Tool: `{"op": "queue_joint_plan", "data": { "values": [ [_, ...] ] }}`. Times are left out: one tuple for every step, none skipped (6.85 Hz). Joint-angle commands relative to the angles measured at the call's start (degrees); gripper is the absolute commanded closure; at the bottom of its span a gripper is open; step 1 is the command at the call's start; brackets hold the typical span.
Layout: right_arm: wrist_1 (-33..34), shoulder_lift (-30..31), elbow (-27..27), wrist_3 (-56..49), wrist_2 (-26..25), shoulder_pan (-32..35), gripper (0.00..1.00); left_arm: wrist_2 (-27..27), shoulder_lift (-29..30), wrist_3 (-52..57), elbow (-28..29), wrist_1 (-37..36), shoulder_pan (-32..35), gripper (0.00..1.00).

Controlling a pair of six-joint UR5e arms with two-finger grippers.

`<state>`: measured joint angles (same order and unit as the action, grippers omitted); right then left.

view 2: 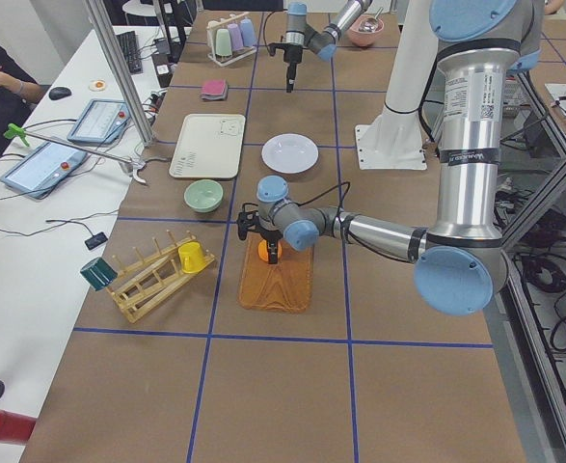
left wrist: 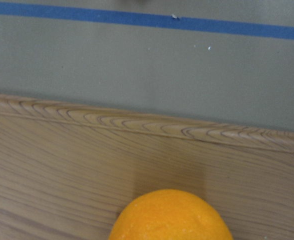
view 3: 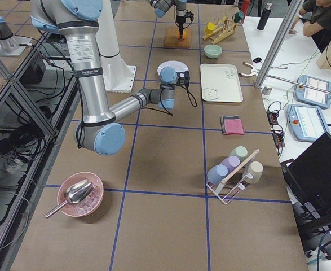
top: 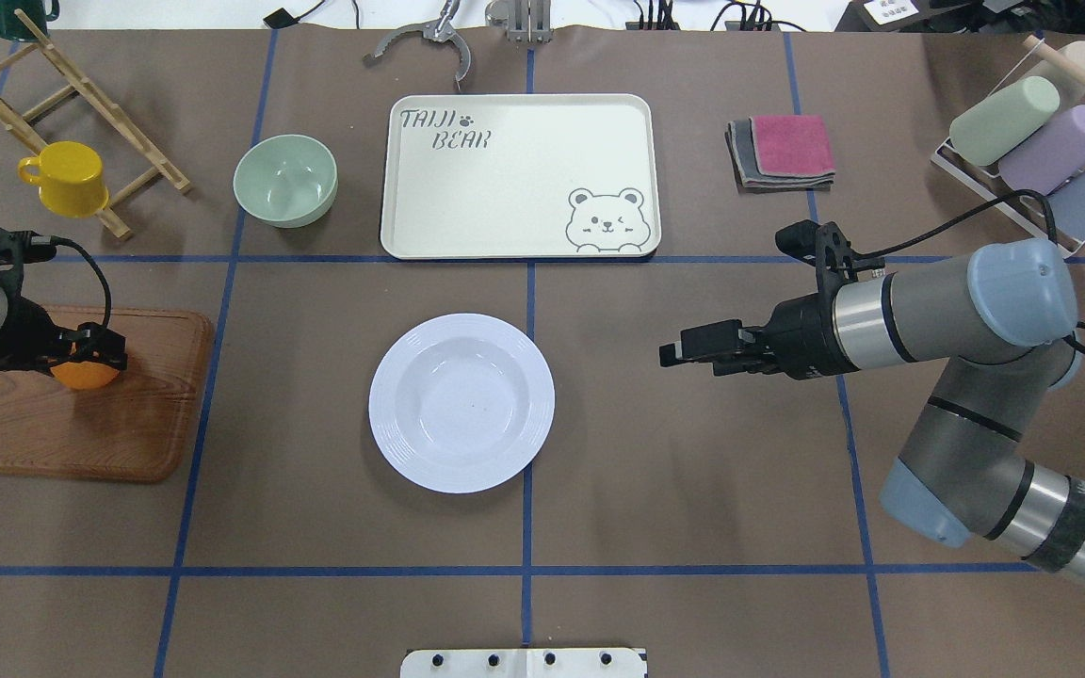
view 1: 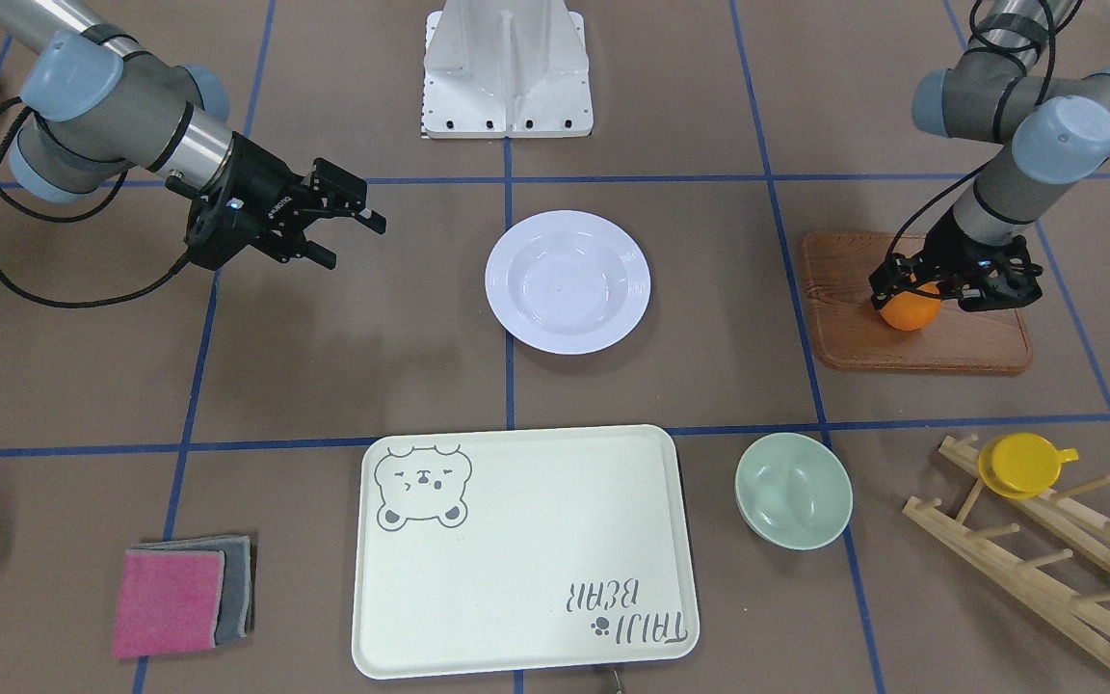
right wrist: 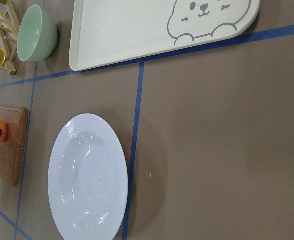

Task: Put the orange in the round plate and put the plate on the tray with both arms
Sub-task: 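Lower the left gripper onto the orange while the right gripper reaches toward the plate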

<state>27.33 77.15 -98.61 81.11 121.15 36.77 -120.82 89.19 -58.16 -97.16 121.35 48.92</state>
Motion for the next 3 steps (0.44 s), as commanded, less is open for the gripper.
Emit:
{"op": "queue_joint_plan", "data": {
  "values": [
    [0.0, -1.7, 0.4, -0.1, -0.6, -0.8, 0.01, -0.6, 0.9, -0.3, -0.8, -0.4, -0.1, 0.29],
    [0.0, -3.7, 0.8, 0.0, -2.7, -1.9, 0.01, -0.6, 3.7, -0.3, -2.4, -4.4, -0.1, 0.29],
    [-1.8, -4.6, 1.0, 0.1, -7.5, -4.1, 0.01, -0.5, 8.3, -0.9, -5.6, -12.0, -0.1, 0.29]
  ]
}}
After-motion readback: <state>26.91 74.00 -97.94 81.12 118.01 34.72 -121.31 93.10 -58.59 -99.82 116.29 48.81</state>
